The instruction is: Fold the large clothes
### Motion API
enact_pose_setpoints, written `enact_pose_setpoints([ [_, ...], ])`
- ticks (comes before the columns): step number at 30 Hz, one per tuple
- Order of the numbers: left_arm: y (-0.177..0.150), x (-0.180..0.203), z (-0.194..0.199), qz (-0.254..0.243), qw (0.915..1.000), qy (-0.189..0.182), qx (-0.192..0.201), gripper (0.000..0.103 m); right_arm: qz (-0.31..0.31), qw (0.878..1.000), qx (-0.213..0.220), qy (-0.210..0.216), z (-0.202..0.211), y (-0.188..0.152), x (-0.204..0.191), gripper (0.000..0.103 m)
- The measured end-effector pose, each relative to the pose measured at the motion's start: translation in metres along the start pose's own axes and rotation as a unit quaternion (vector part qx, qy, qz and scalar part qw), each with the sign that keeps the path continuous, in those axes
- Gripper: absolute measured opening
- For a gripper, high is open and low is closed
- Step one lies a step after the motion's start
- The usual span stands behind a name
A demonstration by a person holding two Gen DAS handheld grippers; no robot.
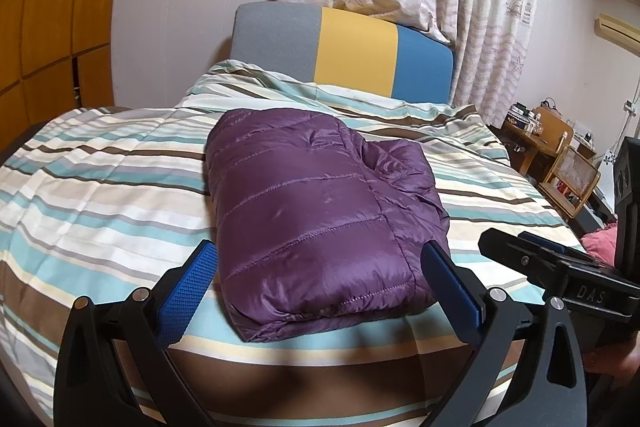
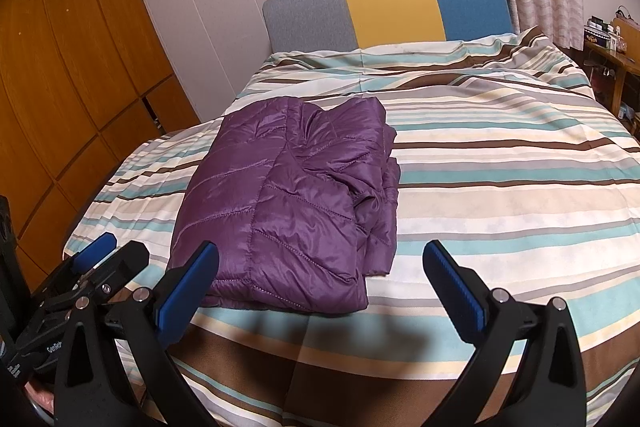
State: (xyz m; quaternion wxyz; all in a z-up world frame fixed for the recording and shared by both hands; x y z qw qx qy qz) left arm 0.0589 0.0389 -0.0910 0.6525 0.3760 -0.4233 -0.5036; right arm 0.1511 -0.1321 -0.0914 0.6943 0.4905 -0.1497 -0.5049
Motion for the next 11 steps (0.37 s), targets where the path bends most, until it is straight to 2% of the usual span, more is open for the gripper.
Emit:
enact_pose_setpoints([
  [8,-0.003,-0.006,-0.006,0.007,0.9998,0.014,-0.014,0.1,-0.007,1.0,-0.004,-0.002,-0.002,-0.001,0.005,0.101],
  [11,-0.002,-0.027,-0.014,0.024,0.9983,0.048,-0.023,0.1,-0.029,0.999,-0.015,-0.014,-0.011,-0.004,0.022,0.101],
])
Point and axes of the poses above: each gripper's, at about its wrist camera, not at the fingertips, and z roughly against the way its jaws point, x to its right, y to its top, the point moved 5 cm from there along -z, roughly the way its jaws point, and after that the axes turned 12 degrees about x, right-handed, at the moved point
